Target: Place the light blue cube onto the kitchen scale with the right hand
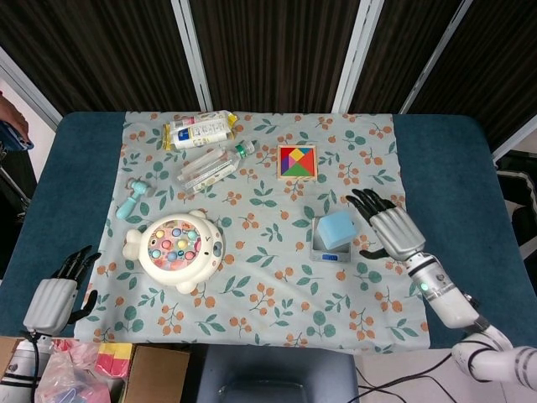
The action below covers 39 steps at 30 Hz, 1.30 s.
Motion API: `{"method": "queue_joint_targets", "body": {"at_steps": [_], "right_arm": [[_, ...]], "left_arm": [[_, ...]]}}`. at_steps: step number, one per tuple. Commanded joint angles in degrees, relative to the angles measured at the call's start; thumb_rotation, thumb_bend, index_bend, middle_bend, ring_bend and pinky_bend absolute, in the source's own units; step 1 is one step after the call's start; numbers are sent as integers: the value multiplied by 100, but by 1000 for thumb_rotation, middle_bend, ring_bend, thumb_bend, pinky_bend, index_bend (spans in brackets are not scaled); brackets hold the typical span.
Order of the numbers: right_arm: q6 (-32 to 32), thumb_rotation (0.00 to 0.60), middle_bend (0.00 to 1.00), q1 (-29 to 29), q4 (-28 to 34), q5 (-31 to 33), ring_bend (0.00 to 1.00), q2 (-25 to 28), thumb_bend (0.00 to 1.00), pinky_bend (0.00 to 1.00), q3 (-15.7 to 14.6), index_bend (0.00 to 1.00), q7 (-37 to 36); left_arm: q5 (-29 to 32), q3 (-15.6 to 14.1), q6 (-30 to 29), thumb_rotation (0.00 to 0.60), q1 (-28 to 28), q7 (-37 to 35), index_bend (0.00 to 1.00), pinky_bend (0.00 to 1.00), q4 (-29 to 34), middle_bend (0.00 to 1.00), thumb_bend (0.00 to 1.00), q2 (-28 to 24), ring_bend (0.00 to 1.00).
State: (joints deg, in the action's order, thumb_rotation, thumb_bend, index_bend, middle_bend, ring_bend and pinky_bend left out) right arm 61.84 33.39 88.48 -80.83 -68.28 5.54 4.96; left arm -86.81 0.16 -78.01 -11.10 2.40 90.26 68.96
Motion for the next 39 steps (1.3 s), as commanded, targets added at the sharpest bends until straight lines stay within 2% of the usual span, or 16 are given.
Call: {"method": "queue_joint_targets", "body": {"at_steps": [1,5,9,13,21,39], "right_arm": [[928,600,130,-777,1210,201,125,792,94,309,-234,33,1185],[1738,600,130,-1435,1611,84,66,995,94,168,-477,53,1352],[2798,600,88,-2104,1115,-633,8,857,94,149,-695,53,788],[3413,600,67,-2591,576,-692,0,555,94,149,-723,53,520],[3415,600,66,-2861,58,-487,0,310,94,149,-575,53,-229],[2901,600,66,-2816,58,-510,0,327,94,150,-438,55,-380]], "left_arm": [[-2,18,-42,600,8,51,131,389,47,28,469,-2,80],[-38,25,-140,600,40,152,131,389,138,29,469,-20,80],[-67,26,-204,600,61,262,131,388,247,29,470,-34,80],[-93,29,-239,600,69,383,132,388,368,28,469,-53,80],[-105,48,-154,600,-2,678,132,387,550,29,470,-80,80],[-99,38,-56,600,-56,652,132,383,503,28,470,-61,80]]}}
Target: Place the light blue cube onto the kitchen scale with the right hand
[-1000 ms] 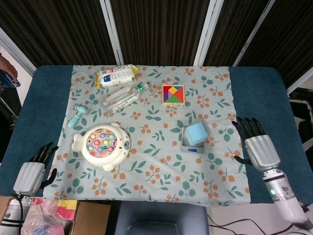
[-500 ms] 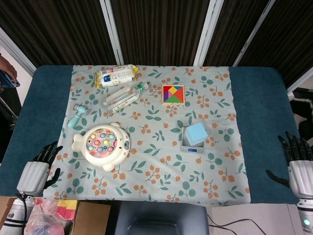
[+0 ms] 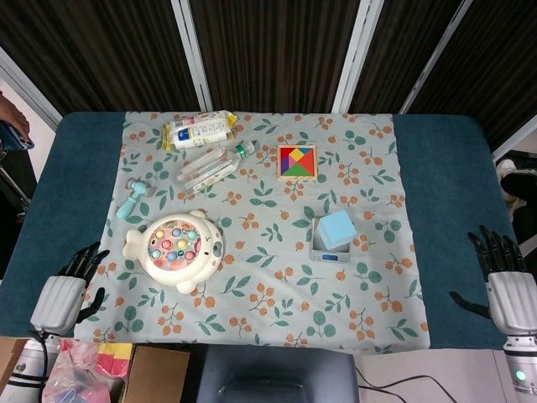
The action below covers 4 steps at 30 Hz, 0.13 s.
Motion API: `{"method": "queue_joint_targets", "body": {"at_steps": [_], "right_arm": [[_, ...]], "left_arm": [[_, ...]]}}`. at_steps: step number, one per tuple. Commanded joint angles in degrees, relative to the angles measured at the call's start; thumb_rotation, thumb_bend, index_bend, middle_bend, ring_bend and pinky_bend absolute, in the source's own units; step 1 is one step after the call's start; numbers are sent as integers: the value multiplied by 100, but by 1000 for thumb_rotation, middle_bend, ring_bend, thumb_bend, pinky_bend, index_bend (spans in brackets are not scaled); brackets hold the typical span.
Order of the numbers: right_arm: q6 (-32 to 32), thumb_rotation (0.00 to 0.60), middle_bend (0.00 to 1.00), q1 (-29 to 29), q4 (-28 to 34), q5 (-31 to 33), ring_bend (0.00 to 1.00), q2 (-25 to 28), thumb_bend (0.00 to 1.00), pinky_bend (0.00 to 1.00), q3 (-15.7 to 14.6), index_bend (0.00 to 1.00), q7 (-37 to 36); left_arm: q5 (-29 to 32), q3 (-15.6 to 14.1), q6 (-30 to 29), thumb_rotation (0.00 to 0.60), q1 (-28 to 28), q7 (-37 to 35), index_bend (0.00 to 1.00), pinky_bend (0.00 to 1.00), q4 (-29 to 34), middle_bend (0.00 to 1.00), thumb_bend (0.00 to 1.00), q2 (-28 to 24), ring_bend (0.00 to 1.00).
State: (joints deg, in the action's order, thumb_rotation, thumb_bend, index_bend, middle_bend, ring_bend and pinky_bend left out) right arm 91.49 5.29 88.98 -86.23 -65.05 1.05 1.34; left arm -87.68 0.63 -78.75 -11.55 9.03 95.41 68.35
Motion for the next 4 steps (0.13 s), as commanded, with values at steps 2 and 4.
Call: {"method": "queue_joint_targets", "body": {"at_steps": [2,4], "right_arm": [[-206,600,66,16,15,99,0,22,94,151,26,55,-8],[-264,600,66,27,29,121,0,26,94,151,49,55,-6]], "left_arm": [[-14,-22,51,600,-22,-29,132,383,-29,28,470,9,80],[-4,-21,66,600,-29,-44,132,383,-46,28,470,18,80]]}}
